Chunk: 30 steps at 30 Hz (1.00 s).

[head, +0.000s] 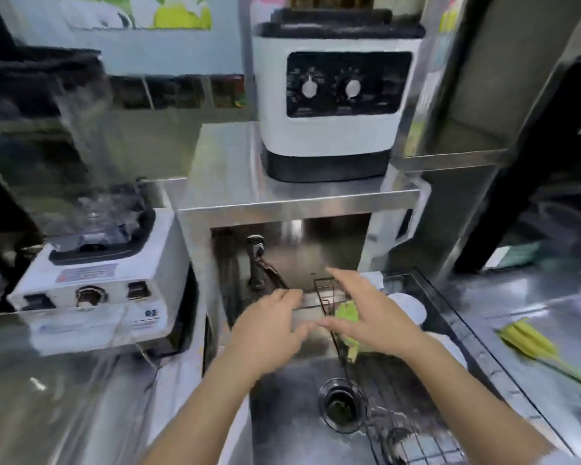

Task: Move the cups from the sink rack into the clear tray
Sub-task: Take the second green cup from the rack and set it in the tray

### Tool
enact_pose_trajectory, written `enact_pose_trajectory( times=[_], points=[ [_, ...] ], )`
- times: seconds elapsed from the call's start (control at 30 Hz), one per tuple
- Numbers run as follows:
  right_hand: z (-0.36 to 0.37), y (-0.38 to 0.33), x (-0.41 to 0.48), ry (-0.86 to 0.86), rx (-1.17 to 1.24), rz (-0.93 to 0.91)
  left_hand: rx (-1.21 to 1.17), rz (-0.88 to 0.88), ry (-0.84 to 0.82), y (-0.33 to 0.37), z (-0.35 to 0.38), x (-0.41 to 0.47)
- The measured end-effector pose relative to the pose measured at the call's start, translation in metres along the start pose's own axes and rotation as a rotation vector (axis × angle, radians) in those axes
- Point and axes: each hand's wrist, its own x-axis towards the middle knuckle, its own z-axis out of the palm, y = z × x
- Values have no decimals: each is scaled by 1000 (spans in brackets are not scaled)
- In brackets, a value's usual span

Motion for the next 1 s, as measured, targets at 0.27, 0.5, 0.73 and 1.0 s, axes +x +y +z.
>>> enact_pose_trajectory(
  times=[0.27,0.5,0.73,1.0],
  points=[
    [15,104,-5,98,386,374,87,-113,14,34,93,71],
    [62,126,11,193,589,714,273,-77,-100,38,134,107],
    [62,131,20,43,1123,981,238,-173,-164,40,147,122],
    [65,131,21,60,1319,1007,-1,-367,-115,42,147,135]
  ],
)
